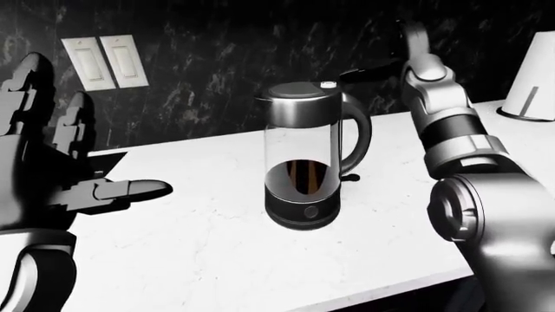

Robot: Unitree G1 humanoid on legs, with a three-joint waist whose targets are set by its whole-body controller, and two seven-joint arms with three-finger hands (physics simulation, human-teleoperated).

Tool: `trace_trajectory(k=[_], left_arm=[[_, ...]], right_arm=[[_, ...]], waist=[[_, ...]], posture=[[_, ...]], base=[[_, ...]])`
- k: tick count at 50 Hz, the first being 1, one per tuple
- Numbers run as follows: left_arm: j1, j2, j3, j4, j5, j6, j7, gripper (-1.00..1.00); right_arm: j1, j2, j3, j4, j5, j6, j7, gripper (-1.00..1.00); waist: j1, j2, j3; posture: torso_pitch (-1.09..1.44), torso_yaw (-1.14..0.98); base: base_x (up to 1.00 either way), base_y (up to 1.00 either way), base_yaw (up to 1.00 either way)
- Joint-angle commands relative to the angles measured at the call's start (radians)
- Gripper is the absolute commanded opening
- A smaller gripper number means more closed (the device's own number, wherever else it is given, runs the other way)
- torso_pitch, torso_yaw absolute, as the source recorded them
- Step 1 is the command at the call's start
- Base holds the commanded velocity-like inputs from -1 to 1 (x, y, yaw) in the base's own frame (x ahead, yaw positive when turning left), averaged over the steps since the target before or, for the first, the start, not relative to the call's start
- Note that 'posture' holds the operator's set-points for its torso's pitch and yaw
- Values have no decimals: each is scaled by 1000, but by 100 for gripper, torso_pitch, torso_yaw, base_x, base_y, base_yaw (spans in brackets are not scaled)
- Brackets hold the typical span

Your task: Press the button to open the lid of the electric kettle.

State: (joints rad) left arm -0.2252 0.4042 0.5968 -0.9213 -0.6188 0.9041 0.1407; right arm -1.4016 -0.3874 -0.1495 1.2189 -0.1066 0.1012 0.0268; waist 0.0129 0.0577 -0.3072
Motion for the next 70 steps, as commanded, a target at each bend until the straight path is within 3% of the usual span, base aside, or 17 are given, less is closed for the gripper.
trace_trajectory(k=[1,50,70], left_arm=[[-20,14,9,-11,-2,-24,3,100],[-11,15,7,-15,-5,-31,6,100],[-18,26,18,-19,-28,-20,19,100]], right_arm=[[-44,-7,-1,-35,7,-21,-4,100],[-122,6,-10,-28,76,98,98,100],[-126,28,10,-37,71,121,130,100]], waist=[[0,0,-6],[-2,4,-3],[-4,7,-2]], posture=[[-47,0],[-47,0],[-47,0]], base=[[0,0,0],[0,0,0],[0,0,0]])
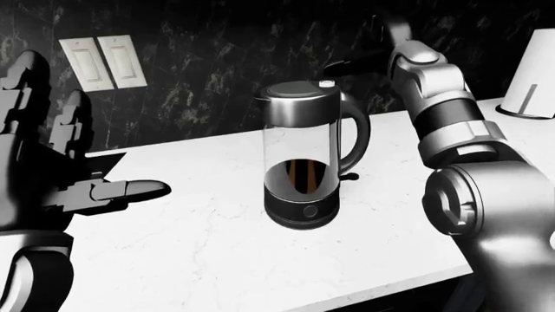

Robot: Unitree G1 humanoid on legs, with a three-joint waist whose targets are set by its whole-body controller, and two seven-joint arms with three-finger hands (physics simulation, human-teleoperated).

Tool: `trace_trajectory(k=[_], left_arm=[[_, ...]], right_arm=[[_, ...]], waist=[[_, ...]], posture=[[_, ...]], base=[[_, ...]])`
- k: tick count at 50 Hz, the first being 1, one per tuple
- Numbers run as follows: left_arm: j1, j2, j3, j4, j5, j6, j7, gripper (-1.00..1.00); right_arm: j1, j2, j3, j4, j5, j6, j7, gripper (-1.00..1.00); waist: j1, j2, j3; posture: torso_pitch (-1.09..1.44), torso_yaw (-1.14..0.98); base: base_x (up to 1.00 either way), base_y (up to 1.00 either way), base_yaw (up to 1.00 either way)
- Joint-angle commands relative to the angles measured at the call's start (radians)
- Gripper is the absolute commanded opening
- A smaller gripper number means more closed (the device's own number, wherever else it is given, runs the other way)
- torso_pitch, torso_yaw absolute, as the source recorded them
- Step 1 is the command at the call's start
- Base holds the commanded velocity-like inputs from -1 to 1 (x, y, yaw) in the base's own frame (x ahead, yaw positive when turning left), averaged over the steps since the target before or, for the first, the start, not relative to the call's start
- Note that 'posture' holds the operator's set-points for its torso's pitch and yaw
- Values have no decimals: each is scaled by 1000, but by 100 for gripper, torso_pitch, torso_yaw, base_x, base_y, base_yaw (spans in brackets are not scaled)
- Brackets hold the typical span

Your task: Press the button to open the lid of the electric kettle.

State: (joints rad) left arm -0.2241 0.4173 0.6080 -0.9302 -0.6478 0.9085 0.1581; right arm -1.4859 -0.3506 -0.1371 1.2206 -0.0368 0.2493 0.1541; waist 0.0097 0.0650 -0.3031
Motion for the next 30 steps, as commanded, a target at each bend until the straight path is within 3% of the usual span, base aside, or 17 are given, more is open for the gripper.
trace_trajectory(k=[1,30], left_arm=[[-19,13,7,-10,1,-25,1,100],[-16,9,3,-9,7,-29,-4,100]], right_arm=[[-42,-9,-3,-39,0,-27,6,100],[-28,-10,3,-37,-27,-33,31,100]], waist=[[0,0,-6],[-1,1,-7]], posture=[[-47,0],[-47,0]], base=[[0,0,0],[0,0,0]])
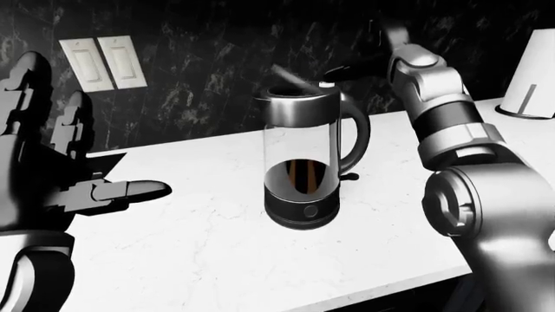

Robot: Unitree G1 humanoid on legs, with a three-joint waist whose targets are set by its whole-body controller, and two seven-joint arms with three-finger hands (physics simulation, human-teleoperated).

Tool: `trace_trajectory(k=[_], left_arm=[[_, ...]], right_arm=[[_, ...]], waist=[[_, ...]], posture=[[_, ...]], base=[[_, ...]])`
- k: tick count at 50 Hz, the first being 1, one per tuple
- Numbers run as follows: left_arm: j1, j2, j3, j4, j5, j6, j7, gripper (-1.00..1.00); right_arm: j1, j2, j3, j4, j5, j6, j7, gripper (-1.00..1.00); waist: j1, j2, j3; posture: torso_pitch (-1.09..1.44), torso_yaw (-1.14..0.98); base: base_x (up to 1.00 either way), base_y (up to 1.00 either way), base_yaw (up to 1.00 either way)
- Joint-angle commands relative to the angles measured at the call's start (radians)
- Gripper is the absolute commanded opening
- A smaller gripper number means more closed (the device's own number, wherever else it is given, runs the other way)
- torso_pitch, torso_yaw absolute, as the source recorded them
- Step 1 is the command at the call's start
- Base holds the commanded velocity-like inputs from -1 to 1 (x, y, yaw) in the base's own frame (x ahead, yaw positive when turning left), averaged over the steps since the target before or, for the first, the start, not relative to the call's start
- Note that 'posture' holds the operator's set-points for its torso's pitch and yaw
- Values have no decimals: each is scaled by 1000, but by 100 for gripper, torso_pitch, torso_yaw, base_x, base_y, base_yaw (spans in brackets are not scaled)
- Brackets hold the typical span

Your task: Press the button to open the lid of the electric kettle.

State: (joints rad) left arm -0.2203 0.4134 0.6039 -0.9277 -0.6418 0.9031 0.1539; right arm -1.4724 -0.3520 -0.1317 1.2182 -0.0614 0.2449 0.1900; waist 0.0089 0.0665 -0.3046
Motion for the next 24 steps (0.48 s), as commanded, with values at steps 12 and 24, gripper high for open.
trace_trajectory(k=[12,24], left_arm=[[-19,16,11,-12,-7,-25,3,100],[-14,16,14,-17,-12,-25,4,100]], right_arm=[[-43,-6,25,-36,-75,-67,0,100],[-21,8,29,-40,-142,-91,19,100]], waist=[[0,0,-5],[0,1,-7]], posture=[[-47,0],[-47,0]], base=[[0,0,0],[0,0,0]])
